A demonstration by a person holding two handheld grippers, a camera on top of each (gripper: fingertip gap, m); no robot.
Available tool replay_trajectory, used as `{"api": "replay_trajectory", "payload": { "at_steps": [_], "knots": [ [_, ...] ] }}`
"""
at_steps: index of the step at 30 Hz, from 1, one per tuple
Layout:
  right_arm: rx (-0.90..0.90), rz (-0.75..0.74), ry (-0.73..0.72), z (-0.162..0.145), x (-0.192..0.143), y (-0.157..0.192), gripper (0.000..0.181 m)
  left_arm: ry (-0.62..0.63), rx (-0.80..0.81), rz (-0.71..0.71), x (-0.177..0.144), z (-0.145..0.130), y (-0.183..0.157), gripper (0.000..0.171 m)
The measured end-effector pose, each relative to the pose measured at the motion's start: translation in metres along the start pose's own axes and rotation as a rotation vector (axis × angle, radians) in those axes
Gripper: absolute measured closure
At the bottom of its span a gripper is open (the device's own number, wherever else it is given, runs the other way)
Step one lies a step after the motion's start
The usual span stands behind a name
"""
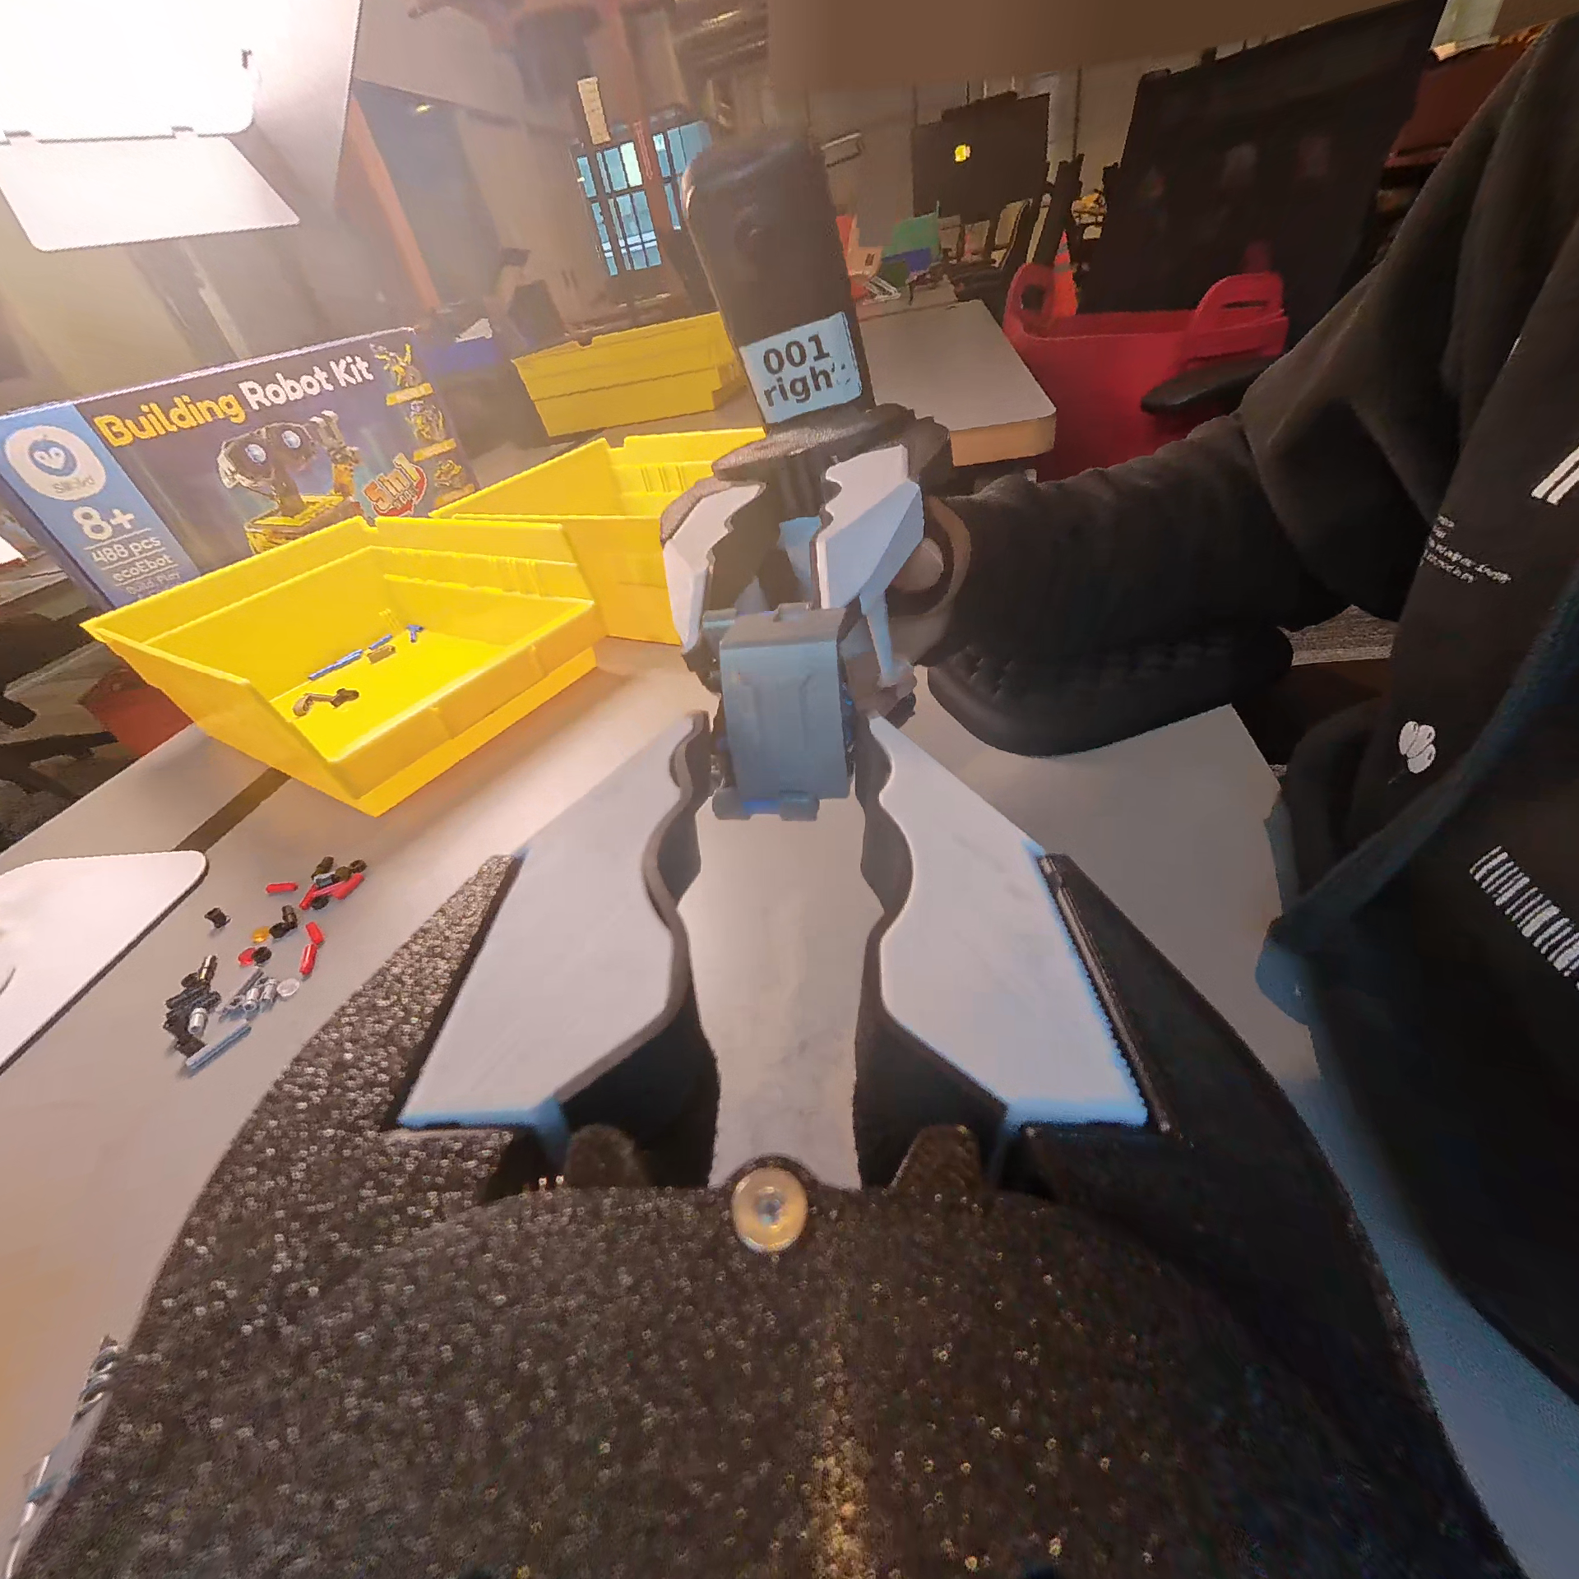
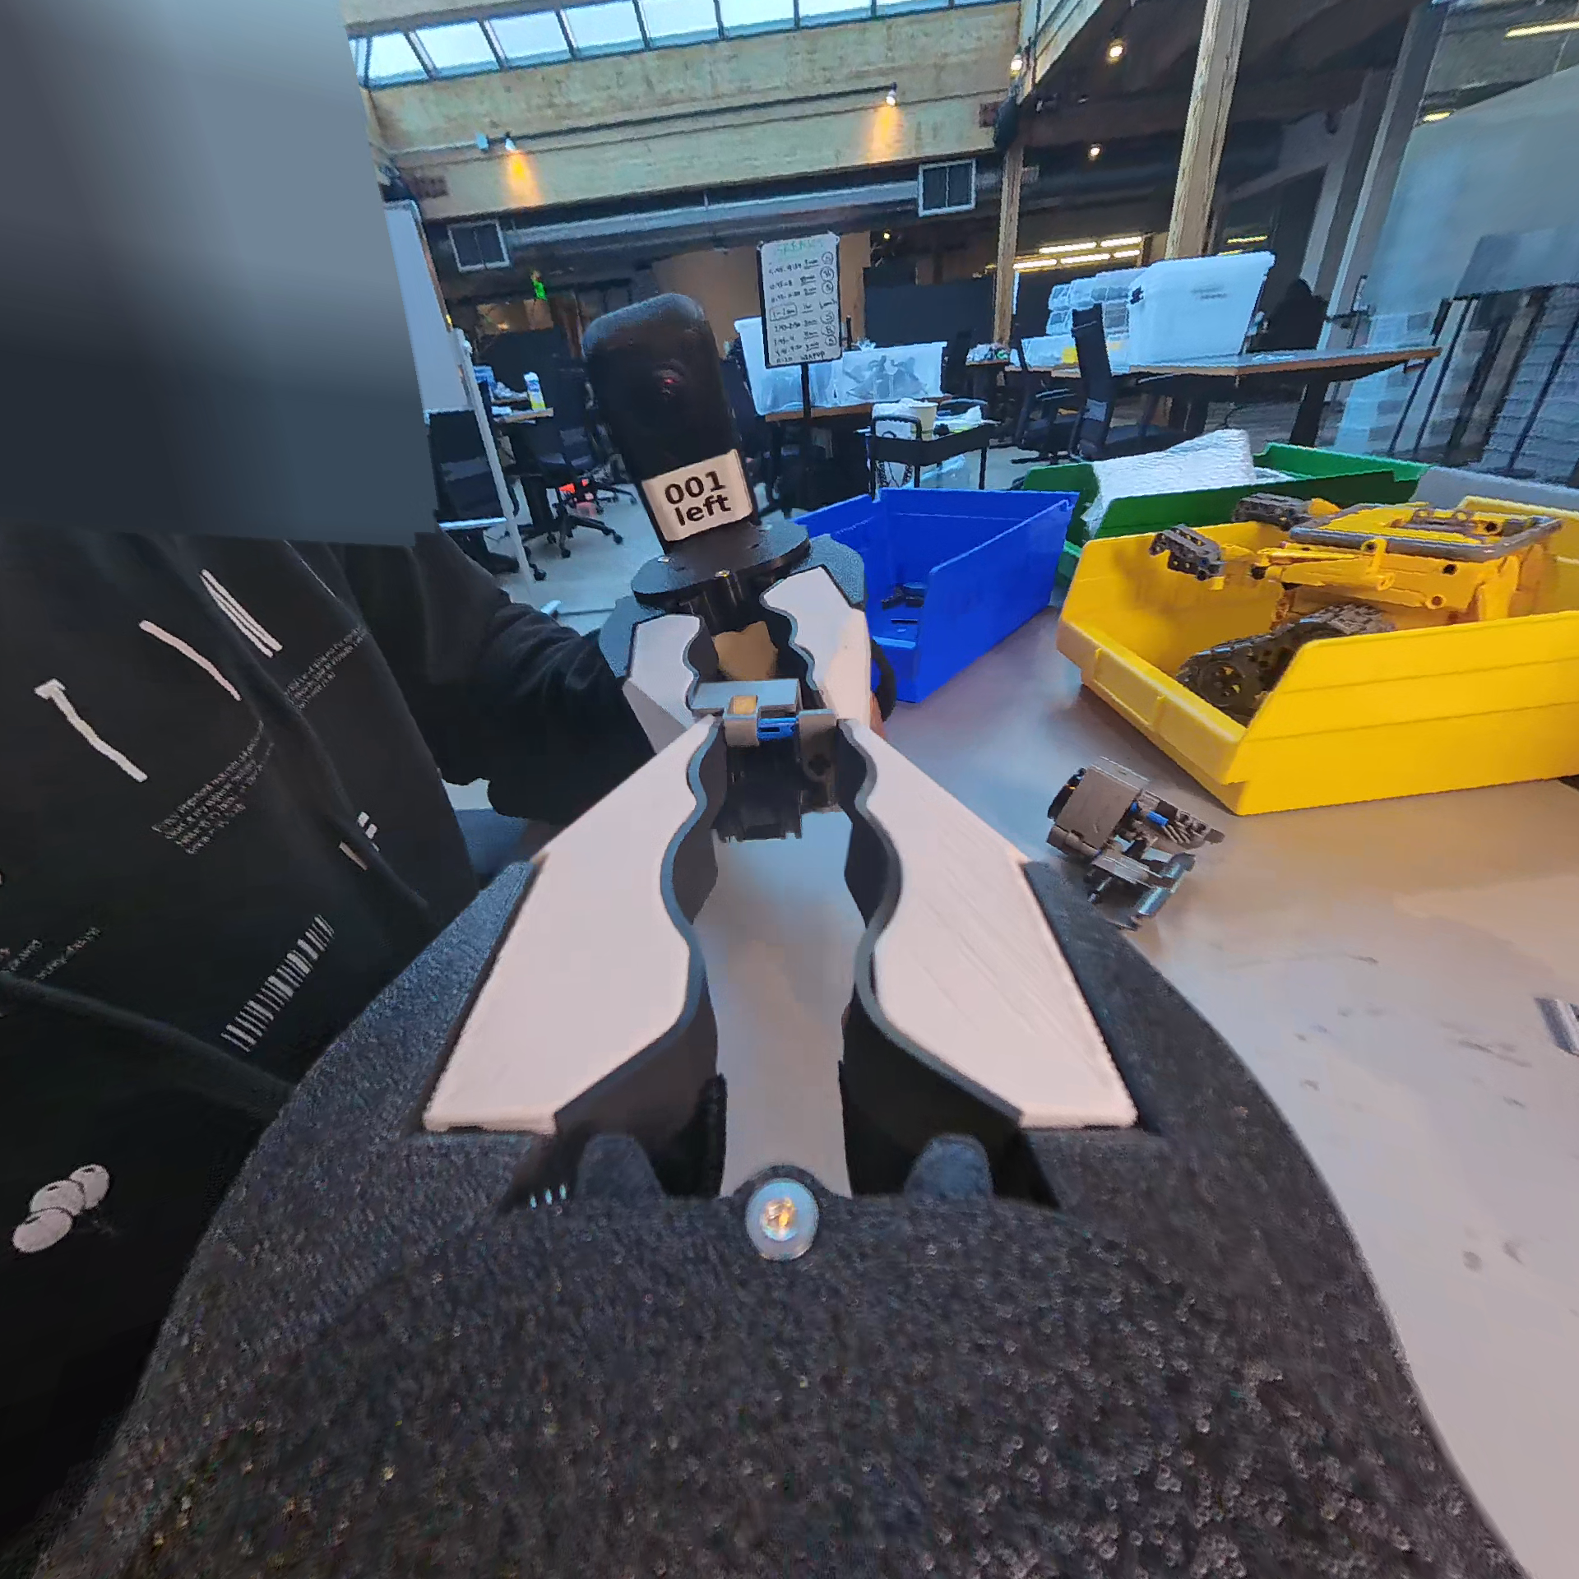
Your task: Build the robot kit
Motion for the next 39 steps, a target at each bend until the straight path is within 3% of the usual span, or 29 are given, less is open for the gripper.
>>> {"api": "replay_trajectory", "payload": {
  "at_steps": [8,12,20,31,32,33,39],
  "knots": [
    [-0.137,-0.044,0.106,-0.009,0.0,0.0,0.158,-0.022,-0.098,-0.066,-0.01,0.004,0.003,0.138],
    [-0.165,-0.033,0.152,-0.017,0.005,0.003,0.157,0.064,-0.111,-0.094,-0.005,-0.007,0.0,0.146],
    [-0.284,-0.074,0.182,-0.014,0.006,0.008,0.155,0.046,-0.155,-0.105,-0.005,-0.007,-0.001,0.146],
    [-0.232,0.011,0.112,-0.006,0.002,0.017,0.15,-0.023,-0.184,-0.168,-0.004,-0.001,-0.01,0.147],
    [-0.207,0.058,0.093,-0.005,0.002,0.021,0.132,-0.038,-0.17,-0.166,-0.004,0.001,-0.01,0.147],
    [-0.167,0.075,0.076,-0.003,0.002,0.023,0.128,-0.045,-0.167,-0.164,-0.006,0.002,-0.009,0.147],
    [-0.225,0.0,0.141,-0.014,0.012,0.019,0.14,-0.083,-0.133,-0.15,-0.009,0.007,-0.009,0.148]
  ]
}}
Point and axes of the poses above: each gripper's, where its closed fingertips meet, x out along the fingers, z out of its top, y = z × x across the jaws, the point moved 4 cm from there along -x, back along the fingers, and after that the axes turned 9 degrees about -x, right-handed, at the moved point
